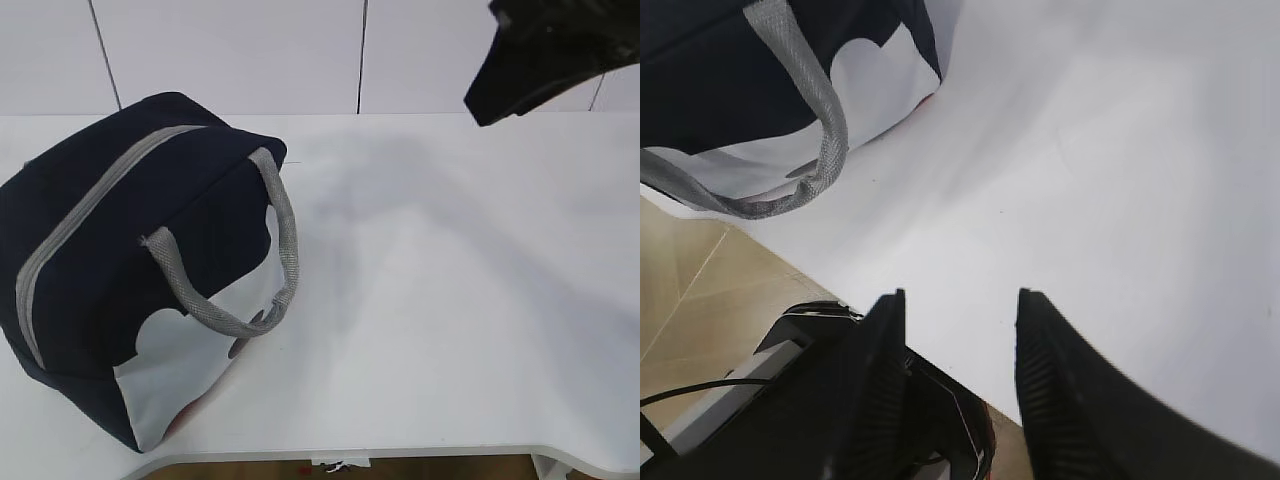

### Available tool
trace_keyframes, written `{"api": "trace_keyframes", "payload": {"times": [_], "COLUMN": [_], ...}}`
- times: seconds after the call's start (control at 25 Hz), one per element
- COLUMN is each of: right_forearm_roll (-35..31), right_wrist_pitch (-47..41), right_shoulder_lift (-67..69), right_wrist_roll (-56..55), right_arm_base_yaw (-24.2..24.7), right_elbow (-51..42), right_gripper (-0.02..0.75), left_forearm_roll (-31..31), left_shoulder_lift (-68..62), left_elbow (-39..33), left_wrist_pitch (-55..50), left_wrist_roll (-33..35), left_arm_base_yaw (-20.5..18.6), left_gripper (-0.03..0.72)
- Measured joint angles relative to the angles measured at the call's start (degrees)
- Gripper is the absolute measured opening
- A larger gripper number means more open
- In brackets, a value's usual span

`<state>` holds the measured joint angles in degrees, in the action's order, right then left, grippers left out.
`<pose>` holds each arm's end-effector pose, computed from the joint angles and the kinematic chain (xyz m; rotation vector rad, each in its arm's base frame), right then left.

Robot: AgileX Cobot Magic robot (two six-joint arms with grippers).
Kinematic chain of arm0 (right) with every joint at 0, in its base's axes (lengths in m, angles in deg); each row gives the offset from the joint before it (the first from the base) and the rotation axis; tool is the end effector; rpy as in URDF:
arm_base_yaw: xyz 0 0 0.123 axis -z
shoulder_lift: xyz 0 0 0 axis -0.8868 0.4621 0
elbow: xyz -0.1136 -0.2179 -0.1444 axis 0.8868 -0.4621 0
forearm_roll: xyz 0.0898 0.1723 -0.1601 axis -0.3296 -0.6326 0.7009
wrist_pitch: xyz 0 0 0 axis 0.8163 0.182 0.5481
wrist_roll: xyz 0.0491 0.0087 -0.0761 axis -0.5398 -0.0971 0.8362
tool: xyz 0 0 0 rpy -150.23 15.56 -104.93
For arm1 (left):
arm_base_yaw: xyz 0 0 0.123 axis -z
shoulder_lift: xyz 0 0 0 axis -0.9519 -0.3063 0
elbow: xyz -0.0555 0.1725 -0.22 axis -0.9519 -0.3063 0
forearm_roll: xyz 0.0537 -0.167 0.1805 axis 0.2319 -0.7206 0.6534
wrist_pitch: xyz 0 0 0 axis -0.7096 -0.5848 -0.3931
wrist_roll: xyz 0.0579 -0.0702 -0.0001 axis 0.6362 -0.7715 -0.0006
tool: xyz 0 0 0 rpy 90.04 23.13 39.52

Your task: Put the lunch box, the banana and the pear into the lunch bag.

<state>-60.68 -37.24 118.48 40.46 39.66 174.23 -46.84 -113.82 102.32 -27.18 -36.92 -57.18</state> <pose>0.2488 0.1218 0.4006 -0.7108 2.5342 0.3296 0.1336 -0.0599 0.4600 0.4730 2.2703 -0.4140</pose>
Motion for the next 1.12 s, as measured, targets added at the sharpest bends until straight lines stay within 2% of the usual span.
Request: {"api": "trace_keyframes", "payload": {"times": [0.12,0.72,1.12], "right_forearm_roll": [0.54,1.75,3.57], "right_wrist_pitch": [0.0,-0.5,-0.59], "right_shoulder_lift": [-4.51,-24.3,-35.27], "right_wrist_roll": [-1.51,-5.04,-5.14], "right_arm_base_yaw": [0.0,0.0,0.0], "right_elbow": [-2.55,-14.93,-22.72], "right_gripper": [0.283,0.283,0.279], "left_forearm_roll": [0.31,4.91,7.82], "left_shoulder_lift": [3.03,18.71,29.53], "left_elbow": [-0.39,-13.7,-14.77], "left_wrist_pitch": [-0.09,-0.2,-0.31], "left_wrist_roll": [-0.34,-0.43,-0.47], "left_arm_base_yaw": [0.0,0.0,0.0], "left_gripper": [0.312,0.307,0.306]}}
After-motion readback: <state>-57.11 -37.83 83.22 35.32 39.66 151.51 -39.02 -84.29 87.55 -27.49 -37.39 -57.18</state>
